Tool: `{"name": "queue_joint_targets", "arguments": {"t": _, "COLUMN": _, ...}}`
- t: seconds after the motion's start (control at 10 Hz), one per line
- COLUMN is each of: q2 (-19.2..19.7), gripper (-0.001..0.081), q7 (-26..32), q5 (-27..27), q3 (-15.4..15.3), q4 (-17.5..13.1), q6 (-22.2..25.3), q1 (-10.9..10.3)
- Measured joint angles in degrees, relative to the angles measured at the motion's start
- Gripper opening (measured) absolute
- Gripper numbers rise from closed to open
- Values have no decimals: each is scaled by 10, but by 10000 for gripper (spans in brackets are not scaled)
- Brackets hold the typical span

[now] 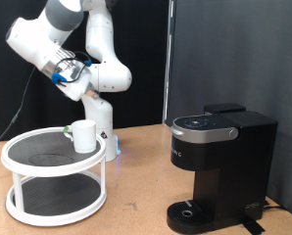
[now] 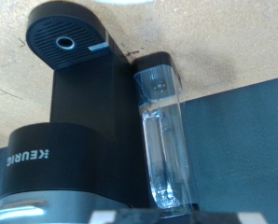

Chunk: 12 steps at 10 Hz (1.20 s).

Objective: Make a cup of coffee with the keurig machine

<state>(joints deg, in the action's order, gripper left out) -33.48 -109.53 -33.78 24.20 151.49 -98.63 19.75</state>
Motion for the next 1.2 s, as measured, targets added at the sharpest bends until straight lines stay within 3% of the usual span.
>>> {"name": "queue_joint_targets", "arguments": {"t": 0.3, "q2": -5, "gripper": 0, "q7": 19, "q5": 0, "q3": 43, "q4": 1, "q6": 2, "q1": 33}}
{"name": "queue_joint_targets", "arguments": {"t": 0.6, "q2": -6, "gripper": 0, "q7": 20, "q5": -1, "q3": 61, "q4": 3, "q6": -15, "q1": 53}}
{"name": "queue_joint_targets", "arguments": {"t": 1.2, "q2": -5, "gripper": 0, "q7": 35, "q5": 4, "q3": 73, "q4": 4, "q6": -24, "q1": 56}}
